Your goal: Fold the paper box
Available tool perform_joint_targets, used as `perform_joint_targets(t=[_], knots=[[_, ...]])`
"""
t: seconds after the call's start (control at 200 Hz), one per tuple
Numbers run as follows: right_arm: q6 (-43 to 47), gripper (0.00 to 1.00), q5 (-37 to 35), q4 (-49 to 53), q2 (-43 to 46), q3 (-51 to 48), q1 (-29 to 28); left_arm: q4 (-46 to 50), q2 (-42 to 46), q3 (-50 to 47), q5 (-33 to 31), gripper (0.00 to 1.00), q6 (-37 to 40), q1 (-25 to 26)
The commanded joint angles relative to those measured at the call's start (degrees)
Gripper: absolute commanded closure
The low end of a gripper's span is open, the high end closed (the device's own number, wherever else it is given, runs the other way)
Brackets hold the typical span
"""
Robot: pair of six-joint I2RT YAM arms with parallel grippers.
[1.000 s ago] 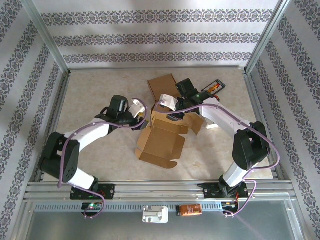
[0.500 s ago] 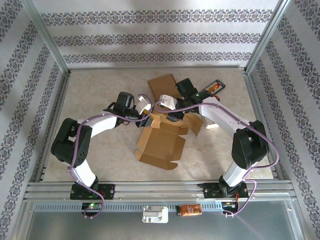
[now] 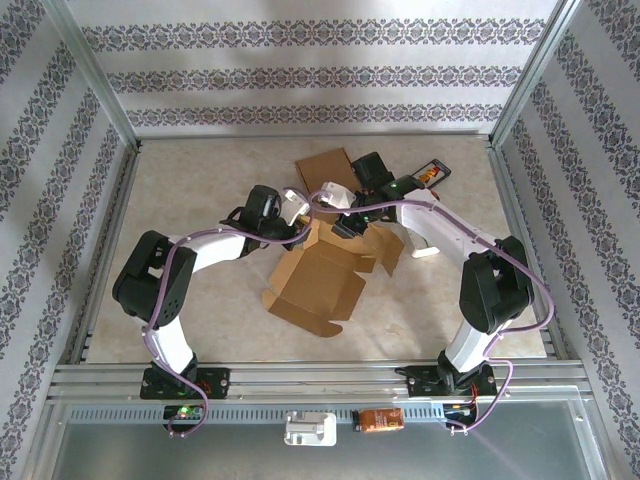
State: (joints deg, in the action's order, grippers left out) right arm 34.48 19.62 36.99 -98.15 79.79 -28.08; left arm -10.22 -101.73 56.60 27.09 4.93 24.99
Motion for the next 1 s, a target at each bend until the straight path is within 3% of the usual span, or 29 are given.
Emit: perform_joint_targets(t=[0.0,0.12,0.225,0.315,0.47,0.575,0.705,0.799,0.874,0.914,0.969,0.994], knots=[[-1.07,0.65,5.86,2.42,-1.07,0.63,-1.24,-3.41,-1.40,0.49,-8.30,0.99,-4.38,1.55],[-2.97,0.65,6.51,1.77,-1.17,0.63,-1.24,-2.59,-2.14,1.16,-14.14,1.00,-5.72,3.28],[-3.10,0.65,7.35,1.51,-1.21,0.63,-1.52,-4.37,-2.75,1.10,-13.24,0.69,-6.31,3.75],[-3.10,0.65,7.45,1.49,-1.32,0.88,-1.81,-6.03,-3.77,1.54,-10.75,0.65,-6.84,3.88],[-2.97,0.65,7.50,1.68,-1.68,1.33,-1.89,-6.92,-4.89,2.34,-10.59,0.83,-7.73,3.88],[-3.01,0.65,7.32,1.85,-1.70,1.42,-1.90,-5.68,-4.88,2.46,-16.15,1.00,-8.91,4.01],[-3.28,0.65,7.49,1.70,-1.70,1.50,-1.98,-4.32,-4.49,2.24,-24.51,1.00,-10.33,5.08],[-3.37,0.65,7.45,1.77,-1.70,1.59,-2.07,-6.08,-4.52,1.57,-23.48,0.72,-10.55,5.11],[-3.37,0.65,7.29,1.77,-1.68,1.69,-2.07,-6.05,-4.89,1.98,-21.82,0.70,-10.64,5.12],[-3.45,0.65,7.12,1.81,-1.61,1.69,-2.07,-5.95,-5.06,2.15,-21.15,0.77,-10.77,5.09],[-3.47,0.65,7.02,1.90,-1.52,1.77,-2.07,-6.11,-5.37,1.96,-20.70,1.00,-10.98,5.09],[-3.62,0.65,7.01,1.94,-1.44,1.77,-2.03,-6.25,-5.29,1.91,-20.47,1.00,-10.95,5.09]])
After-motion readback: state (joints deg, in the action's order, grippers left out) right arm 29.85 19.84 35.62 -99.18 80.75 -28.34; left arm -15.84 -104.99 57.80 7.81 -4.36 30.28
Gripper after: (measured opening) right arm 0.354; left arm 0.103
